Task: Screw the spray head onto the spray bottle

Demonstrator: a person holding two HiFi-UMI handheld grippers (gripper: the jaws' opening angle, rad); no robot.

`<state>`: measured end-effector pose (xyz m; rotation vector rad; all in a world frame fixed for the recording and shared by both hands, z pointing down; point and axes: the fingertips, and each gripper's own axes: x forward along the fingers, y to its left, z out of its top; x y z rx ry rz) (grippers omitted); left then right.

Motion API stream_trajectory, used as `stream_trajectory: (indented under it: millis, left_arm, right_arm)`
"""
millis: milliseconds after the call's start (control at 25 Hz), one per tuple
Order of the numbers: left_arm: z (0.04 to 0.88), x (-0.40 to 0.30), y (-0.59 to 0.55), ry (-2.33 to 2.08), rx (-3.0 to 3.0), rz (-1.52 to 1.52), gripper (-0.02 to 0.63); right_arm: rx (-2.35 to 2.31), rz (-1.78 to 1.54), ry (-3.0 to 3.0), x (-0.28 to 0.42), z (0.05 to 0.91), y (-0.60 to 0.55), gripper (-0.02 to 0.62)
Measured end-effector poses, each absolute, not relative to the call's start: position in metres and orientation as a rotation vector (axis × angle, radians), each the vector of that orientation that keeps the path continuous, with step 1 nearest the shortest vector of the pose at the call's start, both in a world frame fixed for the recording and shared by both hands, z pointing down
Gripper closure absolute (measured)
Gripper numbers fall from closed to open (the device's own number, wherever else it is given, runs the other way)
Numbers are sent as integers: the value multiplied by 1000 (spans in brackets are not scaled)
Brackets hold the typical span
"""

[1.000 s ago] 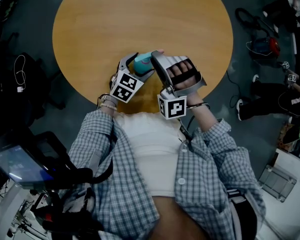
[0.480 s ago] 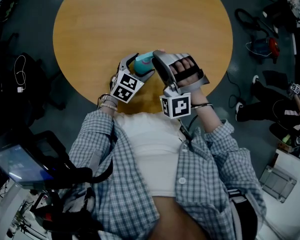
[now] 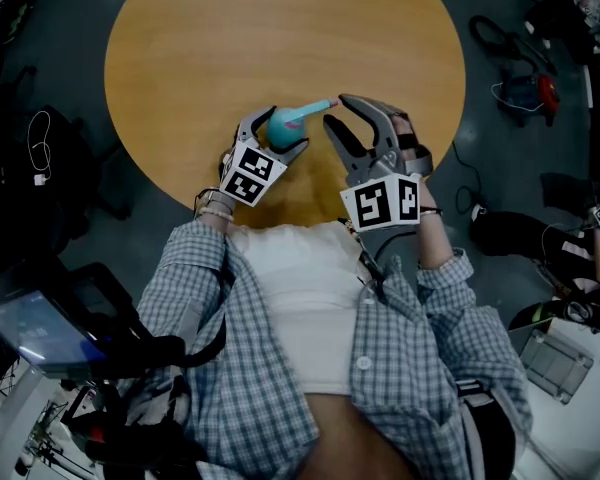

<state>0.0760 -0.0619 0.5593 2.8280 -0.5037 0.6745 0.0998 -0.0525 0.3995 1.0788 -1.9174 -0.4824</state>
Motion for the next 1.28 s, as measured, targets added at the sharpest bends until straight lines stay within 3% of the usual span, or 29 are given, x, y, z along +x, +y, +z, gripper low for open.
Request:
stream_trajectory:
  millis: [120,240,680,1000,1120,1280]
  left_arm:
    - [561,76,-61,-499,2820,679,213]
    - [561,75,-60,-490,2818,688,213]
    - [561,81,-60,-480,2830,700,213]
    - [559,94,-58,-455,2836,708,213]
    - [557,98,-58,-456,2838,704,213]
    - [556,102,-56,-445,2847,703,213]
  right_arm:
    - [1111,-218,-2135,110,409,-48,442]
    - [1001,-62,-2291,109,406,-45,380]
    - [44,-489,-1958,60,416,-56,380]
    - [-405,-675,-1642,69,456,-45,382]
    - [-471,-739,-1582,70,462,-46,441]
    - [-523,-765,-1544,70,469,-42,454]
